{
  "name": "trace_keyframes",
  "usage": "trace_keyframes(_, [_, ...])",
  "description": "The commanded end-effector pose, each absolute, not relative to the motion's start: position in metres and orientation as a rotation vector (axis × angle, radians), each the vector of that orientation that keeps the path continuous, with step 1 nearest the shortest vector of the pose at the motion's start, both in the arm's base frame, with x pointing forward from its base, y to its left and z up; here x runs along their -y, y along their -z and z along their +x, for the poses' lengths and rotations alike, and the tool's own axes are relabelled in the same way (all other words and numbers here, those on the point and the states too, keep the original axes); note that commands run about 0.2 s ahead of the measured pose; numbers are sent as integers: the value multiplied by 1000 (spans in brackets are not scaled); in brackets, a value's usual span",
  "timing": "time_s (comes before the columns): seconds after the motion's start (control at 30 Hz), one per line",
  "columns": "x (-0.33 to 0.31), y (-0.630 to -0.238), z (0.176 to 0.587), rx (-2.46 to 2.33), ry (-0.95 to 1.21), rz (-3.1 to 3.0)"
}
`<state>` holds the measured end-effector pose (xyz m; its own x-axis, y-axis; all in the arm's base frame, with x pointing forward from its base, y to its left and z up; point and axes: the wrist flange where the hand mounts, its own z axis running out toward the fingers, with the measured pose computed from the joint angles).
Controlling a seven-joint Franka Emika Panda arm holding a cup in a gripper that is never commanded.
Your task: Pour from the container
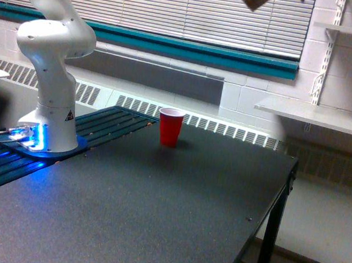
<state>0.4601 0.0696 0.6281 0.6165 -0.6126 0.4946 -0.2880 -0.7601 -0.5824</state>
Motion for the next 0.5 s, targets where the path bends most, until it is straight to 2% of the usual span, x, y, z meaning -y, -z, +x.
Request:
trace_keyframes(0.03, [-80,-618,429,-501,995,-2462])
trace_keyframes(0.5, [-63,-584,362,-432,971,-2559])
